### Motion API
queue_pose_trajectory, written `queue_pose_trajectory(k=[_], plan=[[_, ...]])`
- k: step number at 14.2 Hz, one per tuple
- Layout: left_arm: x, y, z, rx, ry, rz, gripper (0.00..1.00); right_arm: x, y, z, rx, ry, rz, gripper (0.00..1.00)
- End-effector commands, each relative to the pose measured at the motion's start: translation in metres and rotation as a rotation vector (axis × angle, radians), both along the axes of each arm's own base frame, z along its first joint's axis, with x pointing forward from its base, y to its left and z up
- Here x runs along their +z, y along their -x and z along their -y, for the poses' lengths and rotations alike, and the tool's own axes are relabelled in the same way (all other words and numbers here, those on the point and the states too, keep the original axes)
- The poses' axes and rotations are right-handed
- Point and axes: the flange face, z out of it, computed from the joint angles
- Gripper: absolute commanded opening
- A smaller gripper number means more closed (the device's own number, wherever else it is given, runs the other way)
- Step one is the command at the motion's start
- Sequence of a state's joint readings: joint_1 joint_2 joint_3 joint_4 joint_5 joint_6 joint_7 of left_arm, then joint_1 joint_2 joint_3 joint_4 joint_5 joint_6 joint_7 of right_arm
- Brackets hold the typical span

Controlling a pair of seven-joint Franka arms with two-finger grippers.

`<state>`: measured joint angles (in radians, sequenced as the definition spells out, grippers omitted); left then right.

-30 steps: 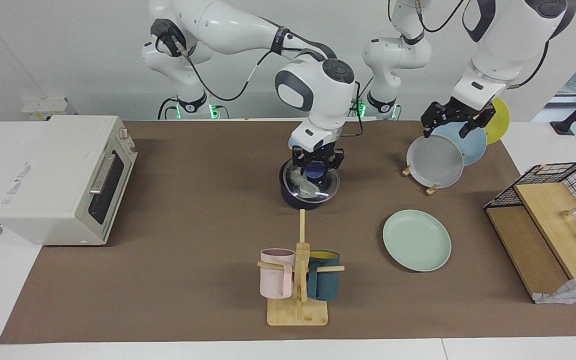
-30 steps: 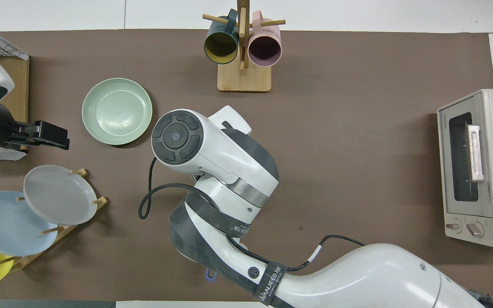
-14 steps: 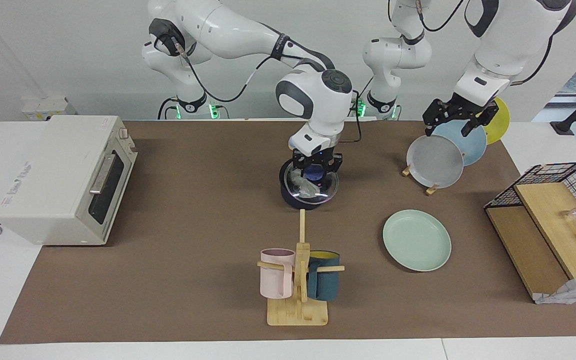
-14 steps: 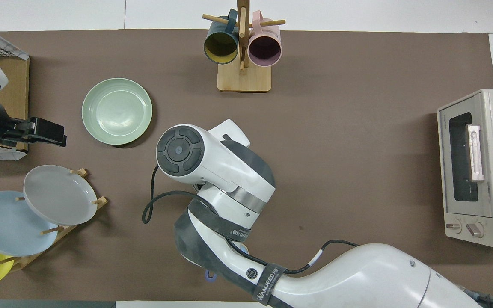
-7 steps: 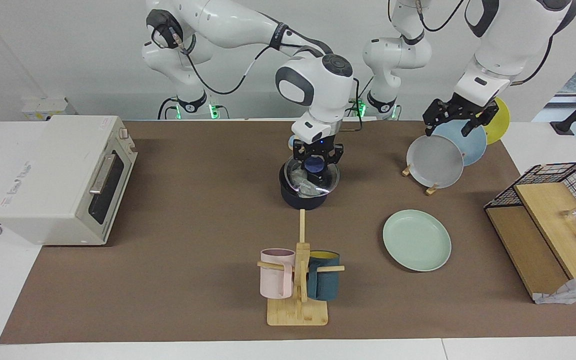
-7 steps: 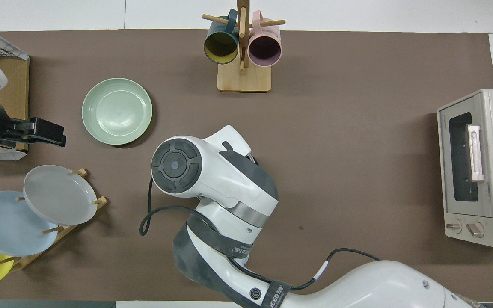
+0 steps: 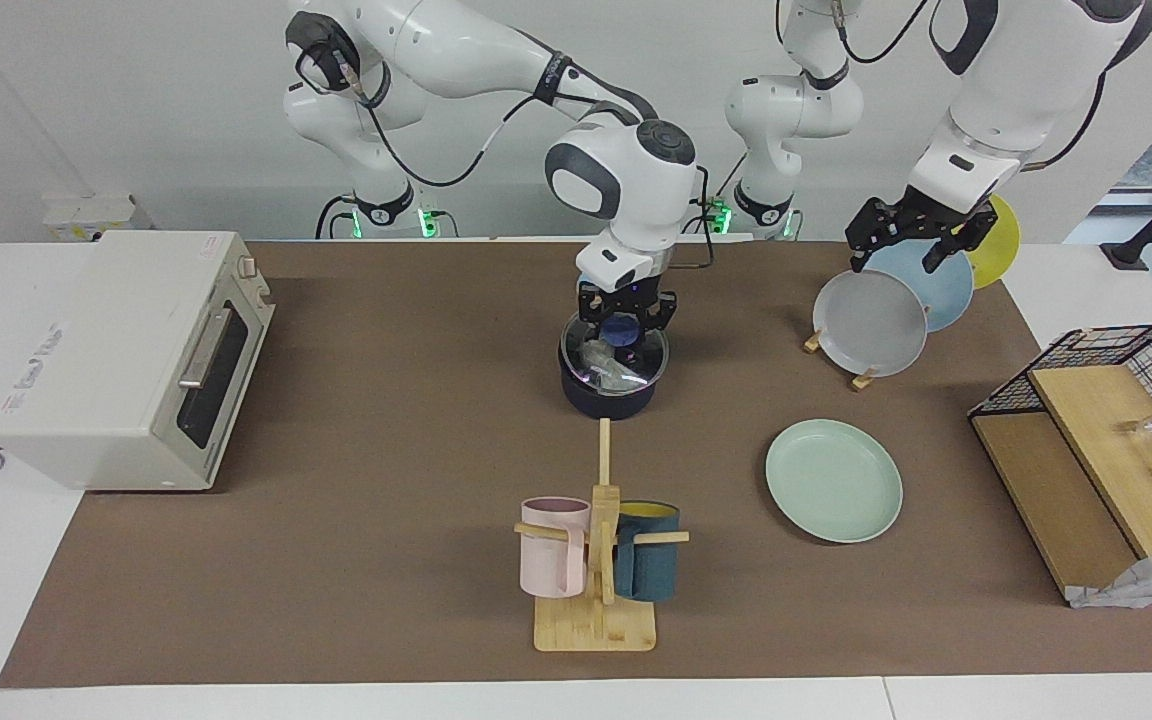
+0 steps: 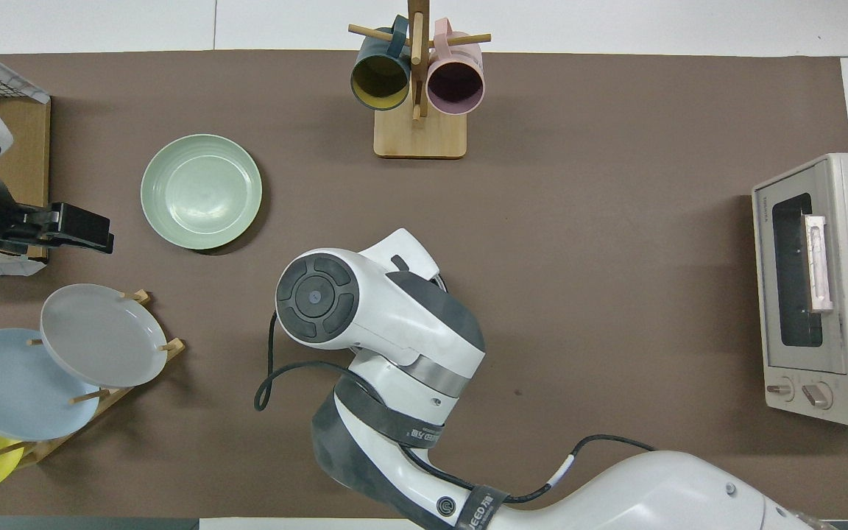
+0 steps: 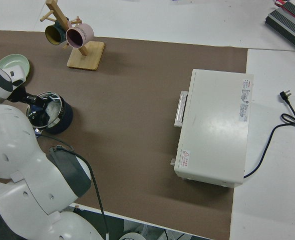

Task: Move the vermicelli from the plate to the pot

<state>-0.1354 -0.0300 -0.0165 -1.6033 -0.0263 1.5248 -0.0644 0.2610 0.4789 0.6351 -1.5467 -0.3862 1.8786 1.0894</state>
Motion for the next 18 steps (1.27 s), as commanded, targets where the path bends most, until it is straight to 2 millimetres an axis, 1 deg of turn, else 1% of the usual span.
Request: queue_pose_trajectory(k=[1, 2, 4, 6, 10, 12, 16, 18], plan=[[0.005, 0.004, -0.005, -0.002, -0.015, -0.004, 1.00, 0.003, 0.005, 0.007, -0.022, -0.007, 0.020, 0.00], [0.005, 0.004, -0.005, 0.000, -0.015, -0.004, 1.00, 0.003, 0.005, 0.005, -0.022, -0.023, 0.030, 0.00], [0.005, 0.004, -0.005, -0.002, -0.015, -0.004, 1.00, -0.006, 0.007, 0.002, -0.041, -0.054, 0.045, 0.00], [0.005, 0.004, -0.005, -0.002, -0.015, -0.004, 1.00, -0.011, 0.010, 0.002, -0.045, -0.066, 0.053, 0.00], [0.005, 0.004, -0.005, 0.000, -0.015, -0.004, 1.00, -0.012, 0.008, 0.007, -0.047, -0.056, 0.048, 0.00], [0.005, 0.004, -0.005, -0.002, -0.015, -0.004, 1.00, -0.010, 0.013, 0.002, -0.036, -0.053, 0.041, 0.00], [0.005, 0.004, -0.005, -0.002, -0.015, -0.004, 1.00, -0.009, 0.016, 0.003, -0.035, -0.041, 0.036, 0.00], [0.005, 0.004, -0.005, -0.002, -0.015, -0.004, 1.00, -0.012, 0.018, 0.004, -0.030, -0.035, 0.030, 0.00]])
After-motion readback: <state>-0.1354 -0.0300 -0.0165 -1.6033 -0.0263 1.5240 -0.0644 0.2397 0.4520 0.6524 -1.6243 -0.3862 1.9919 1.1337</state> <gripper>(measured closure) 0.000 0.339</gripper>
